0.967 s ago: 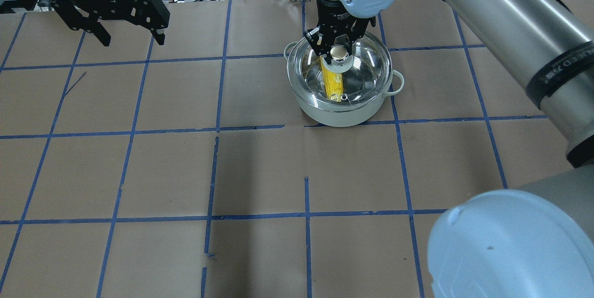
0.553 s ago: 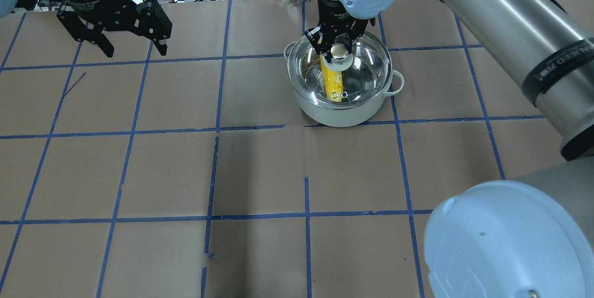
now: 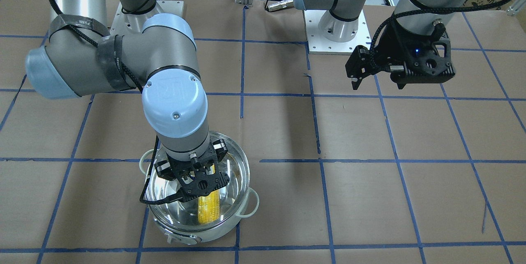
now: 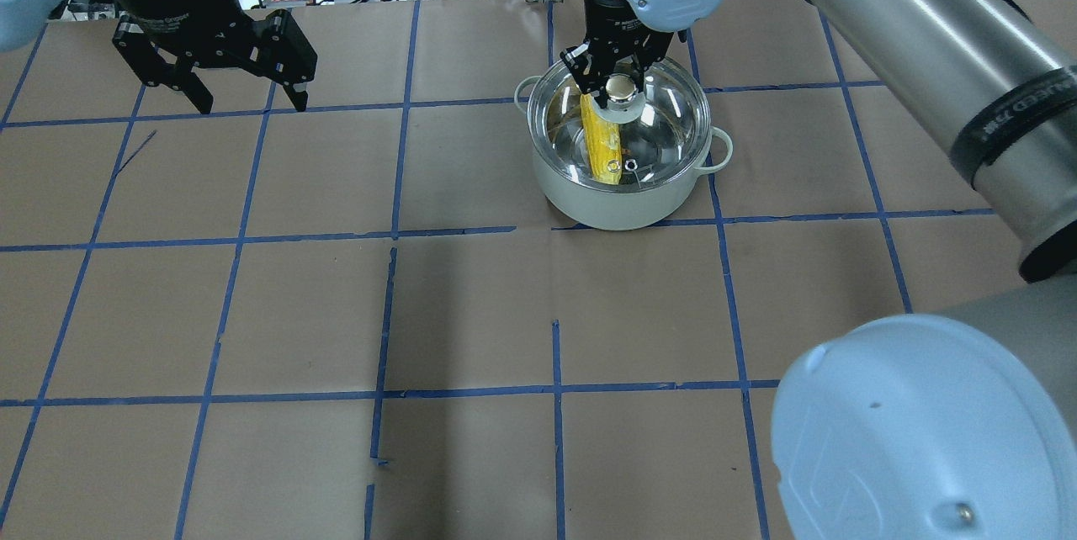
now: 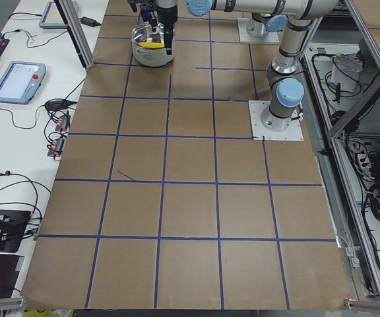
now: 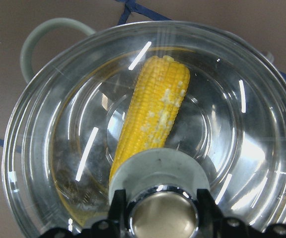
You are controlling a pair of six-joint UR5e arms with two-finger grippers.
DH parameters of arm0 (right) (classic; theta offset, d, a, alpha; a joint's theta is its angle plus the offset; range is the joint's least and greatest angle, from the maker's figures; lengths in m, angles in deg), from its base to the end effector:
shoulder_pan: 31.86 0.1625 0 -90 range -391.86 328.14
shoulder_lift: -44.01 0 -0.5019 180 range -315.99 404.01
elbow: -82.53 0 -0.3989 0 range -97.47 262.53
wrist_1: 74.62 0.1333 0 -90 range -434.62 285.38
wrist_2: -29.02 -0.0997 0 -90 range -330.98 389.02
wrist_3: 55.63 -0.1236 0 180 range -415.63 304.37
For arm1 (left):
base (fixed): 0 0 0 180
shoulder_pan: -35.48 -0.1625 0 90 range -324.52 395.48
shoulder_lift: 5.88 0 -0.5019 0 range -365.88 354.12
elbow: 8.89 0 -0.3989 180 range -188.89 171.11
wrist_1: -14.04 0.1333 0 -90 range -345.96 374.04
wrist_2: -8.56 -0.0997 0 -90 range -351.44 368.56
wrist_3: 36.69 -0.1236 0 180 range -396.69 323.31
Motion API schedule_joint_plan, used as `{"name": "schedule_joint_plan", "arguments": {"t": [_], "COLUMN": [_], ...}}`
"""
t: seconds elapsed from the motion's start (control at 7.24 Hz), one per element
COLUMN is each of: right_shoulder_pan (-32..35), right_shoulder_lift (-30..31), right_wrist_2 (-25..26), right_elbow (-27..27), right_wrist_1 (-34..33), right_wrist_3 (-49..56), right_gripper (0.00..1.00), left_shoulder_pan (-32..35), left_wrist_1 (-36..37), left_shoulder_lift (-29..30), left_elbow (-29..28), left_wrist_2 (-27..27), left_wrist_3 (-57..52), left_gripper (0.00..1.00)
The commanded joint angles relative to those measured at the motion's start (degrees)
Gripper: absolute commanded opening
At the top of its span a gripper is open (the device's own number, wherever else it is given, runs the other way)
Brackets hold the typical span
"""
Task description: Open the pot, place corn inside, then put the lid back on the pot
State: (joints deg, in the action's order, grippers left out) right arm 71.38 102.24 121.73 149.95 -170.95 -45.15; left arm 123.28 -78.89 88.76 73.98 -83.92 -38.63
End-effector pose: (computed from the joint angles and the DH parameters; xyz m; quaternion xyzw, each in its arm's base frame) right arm 0.2962 -0.7023 0.3972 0.2060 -0.9780 -0.0244 0.0242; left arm -0.1072 -0.5424 0.5558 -0.0022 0.9998 0.0046 0.0215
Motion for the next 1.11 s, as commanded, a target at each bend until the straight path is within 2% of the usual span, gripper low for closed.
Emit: {"name": "schedule_joint_plan", "arguments": {"t": [0.0,0.97], "right_shoulder_pan": [-0.41,-0.32], "right_shoulder_lift": [0.05,-0.04], "right_wrist_2": [-0.07,-0.95], "right_elbow": [-0.01,0.08], "right_wrist_1": [-0.08,-1.22], "right_wrist_3": [0.60,0.77], "right_gripper": [0.35,0.37], "left_shoulder_pan": [0.00,0.00], "left_wrist_1": [2.74,2.84], "left_shoulder_lift": [-0.68,-0.68], "left_elbow": [2.03,2.47], "left_wrist_2": [0.11,0.03], "left_wrist_3": [-0.26,-0.44], "left_gripper": [1.00,1.00]}}
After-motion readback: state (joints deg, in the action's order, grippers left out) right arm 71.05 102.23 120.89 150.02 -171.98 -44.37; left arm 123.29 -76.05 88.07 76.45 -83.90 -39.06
